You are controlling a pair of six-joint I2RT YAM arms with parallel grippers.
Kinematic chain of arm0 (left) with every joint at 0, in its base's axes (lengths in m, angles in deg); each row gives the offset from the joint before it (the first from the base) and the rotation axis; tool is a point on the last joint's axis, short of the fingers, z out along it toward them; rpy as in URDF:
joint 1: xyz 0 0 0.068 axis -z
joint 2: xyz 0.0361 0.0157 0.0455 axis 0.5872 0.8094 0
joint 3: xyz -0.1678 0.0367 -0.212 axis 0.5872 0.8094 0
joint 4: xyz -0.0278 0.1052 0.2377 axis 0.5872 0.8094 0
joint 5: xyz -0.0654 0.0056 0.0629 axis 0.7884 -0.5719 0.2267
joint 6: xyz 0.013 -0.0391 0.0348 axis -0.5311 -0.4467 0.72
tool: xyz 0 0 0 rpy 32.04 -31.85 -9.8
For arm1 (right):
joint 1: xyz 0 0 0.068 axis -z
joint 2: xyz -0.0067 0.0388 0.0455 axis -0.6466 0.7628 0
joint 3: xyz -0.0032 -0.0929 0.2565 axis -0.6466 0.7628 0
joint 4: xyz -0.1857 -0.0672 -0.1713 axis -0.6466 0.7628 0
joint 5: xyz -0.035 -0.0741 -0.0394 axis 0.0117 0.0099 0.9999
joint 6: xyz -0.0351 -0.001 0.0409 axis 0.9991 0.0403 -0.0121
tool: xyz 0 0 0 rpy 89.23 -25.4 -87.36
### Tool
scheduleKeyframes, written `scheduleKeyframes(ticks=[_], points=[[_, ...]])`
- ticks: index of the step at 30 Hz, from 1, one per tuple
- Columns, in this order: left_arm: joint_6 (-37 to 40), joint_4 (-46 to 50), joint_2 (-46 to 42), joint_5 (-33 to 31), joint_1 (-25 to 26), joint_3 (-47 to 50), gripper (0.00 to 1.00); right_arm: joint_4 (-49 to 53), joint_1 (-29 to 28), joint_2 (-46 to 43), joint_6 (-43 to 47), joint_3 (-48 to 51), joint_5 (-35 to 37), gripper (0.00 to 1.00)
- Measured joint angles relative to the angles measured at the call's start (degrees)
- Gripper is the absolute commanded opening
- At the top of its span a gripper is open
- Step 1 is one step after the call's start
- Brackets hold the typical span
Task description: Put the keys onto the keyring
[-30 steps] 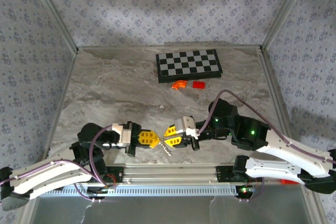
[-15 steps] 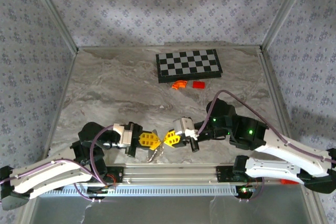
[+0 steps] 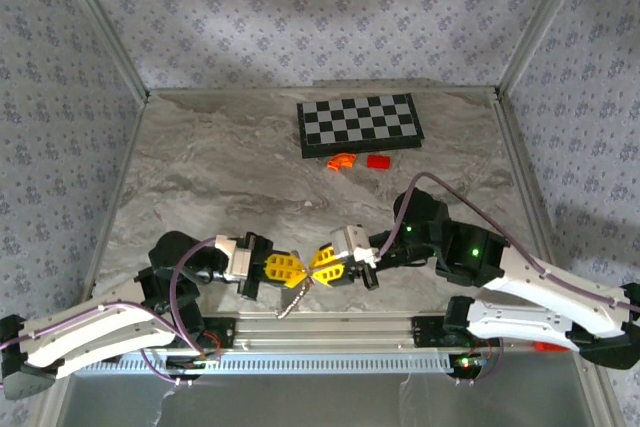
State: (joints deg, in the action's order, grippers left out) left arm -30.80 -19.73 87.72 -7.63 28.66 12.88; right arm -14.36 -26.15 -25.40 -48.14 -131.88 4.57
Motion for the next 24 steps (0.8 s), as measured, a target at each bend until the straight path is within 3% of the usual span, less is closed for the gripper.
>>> scheduleKeyframes(ticks=[24], points=[[0.0, 0.0, -4.0, -5.7, 0.0, 0.8, 0.0, -9.5, 0.2, 0.0, -6.8, 7.1, 0.3, 0.33]])
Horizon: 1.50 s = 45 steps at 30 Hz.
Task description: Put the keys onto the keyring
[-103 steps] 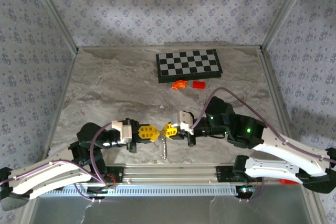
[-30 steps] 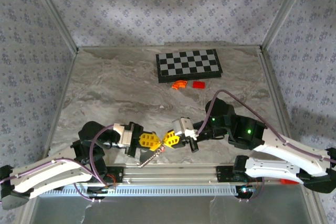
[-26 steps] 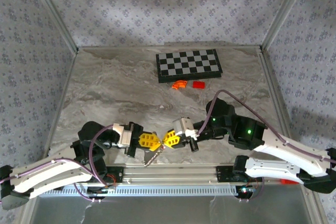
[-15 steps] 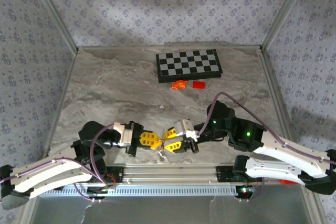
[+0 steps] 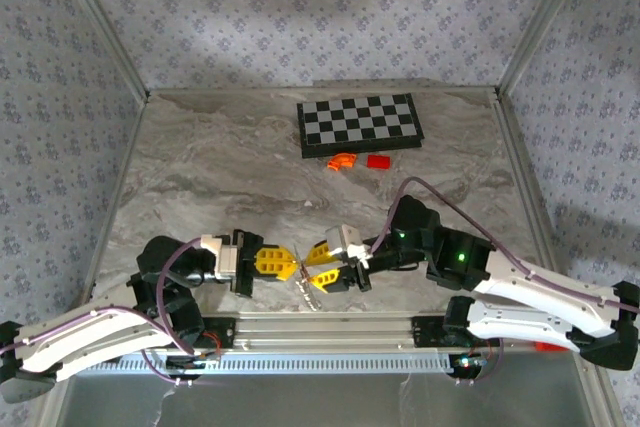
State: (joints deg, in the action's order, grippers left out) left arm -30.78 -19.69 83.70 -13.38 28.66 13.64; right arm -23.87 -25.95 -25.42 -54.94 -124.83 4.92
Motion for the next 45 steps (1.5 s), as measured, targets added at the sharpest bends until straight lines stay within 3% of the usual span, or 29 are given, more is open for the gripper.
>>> scheduleKeyframes(ticks=[6, 34, 38, 45], points=[[0.0, 0.0, -0.3, -0.3, 0.0, 0.1, 0.0, -2.1, 0.0, 0.6, -1.3, 0.4, -0.2, 0.47], [0.0, 0.3, -0.2, -1.6, 0.0, 0.1, 0.0, -3.3, -0.3, 0.3, -1.9, 1.3, 0.1, 0.49], [0.0, 0.4, -0.2, -1.8, 0.0, 0.1, 0.0, -3.8, -0.3, 0.2, -1.9, 1.6, 1.1, 0.46], [0.0, 0.5, -0.2, -1.8, 0.0, 0.1, 0.0, -5.0, -0.3, 0.2, -2.4, 2.3, 3.3, 0.31]])
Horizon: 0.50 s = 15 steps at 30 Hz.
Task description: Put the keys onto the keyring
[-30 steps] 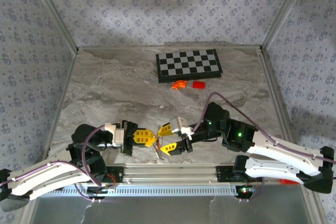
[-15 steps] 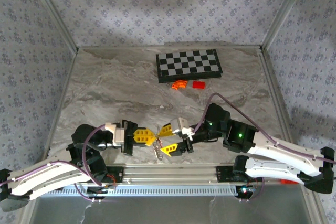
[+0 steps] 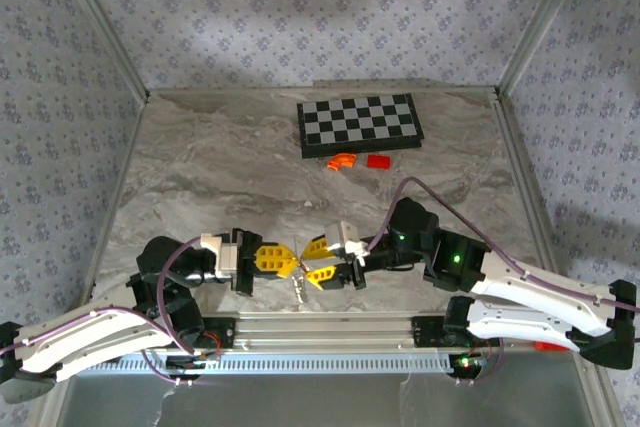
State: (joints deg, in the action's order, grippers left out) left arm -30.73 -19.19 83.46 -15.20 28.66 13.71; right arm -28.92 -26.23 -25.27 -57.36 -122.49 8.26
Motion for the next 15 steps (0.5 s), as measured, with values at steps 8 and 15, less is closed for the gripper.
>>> scheduleKeyframes(ticks=[8, 15], points=[[0.0, 1.0, 0.0, -0.3, 0.0, 0.0, 0.0, -1.5, 0.0, 0.0, -0.6, 0.4, 1.4, 0.2], [0.2, 1.7, -0.5, -1.5, 0.0, 0.0, 0.0, -2.1, 0.0, -0.4, -0.5, 1.2, 2.3, 0.14]])
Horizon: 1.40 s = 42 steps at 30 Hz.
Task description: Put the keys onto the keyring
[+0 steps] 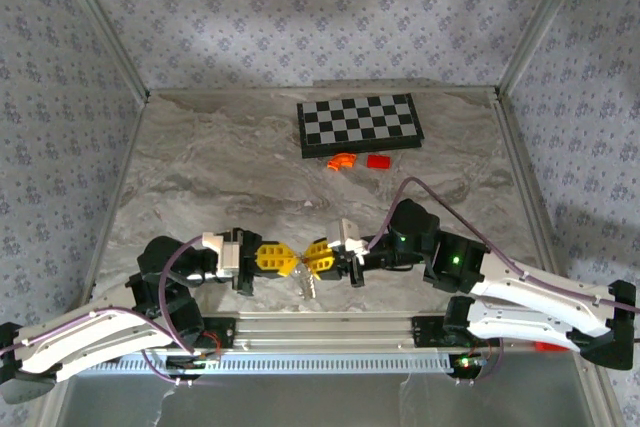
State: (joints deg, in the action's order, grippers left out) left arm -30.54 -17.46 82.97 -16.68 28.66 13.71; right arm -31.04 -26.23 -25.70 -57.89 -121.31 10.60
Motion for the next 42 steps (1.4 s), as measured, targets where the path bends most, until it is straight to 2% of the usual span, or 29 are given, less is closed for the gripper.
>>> scheduleKeyframes(ticks=[6, 14, 18, 29, 42], points=[[0.0, 0.6, -0.6, -0.6, 0.0, 0.1, 0.0, -0.7, -1.3, -0.3, 1.0, 0.4, 1.7, 0.24], [0.0, 0.7, -0.6, -0.9, 0.0, 0.9, 0.0, -3.5, -2.9, -0.3, 1.9, 1.7, 3.7, 0.26], [0.0, 0.7, -0.6, -0.9, 0.0, 1.0, 0.0, -4.4, -3.5, -0.3, 2.5, 1.9, 5.1, 0.23], [0.0, 1.4, -1.4, -1.2, 0.0, 1.1, 0.0, -4.9, -5.5, 0.3, 5.5, 1.9, 10.3, 0.03], [0.2, 4.0, -1.4, -3.1, 0.0, 1.1, 0.0, -4.2, -5.9, -1.3, 7.4, 1.9, 13.7, 0.0]])
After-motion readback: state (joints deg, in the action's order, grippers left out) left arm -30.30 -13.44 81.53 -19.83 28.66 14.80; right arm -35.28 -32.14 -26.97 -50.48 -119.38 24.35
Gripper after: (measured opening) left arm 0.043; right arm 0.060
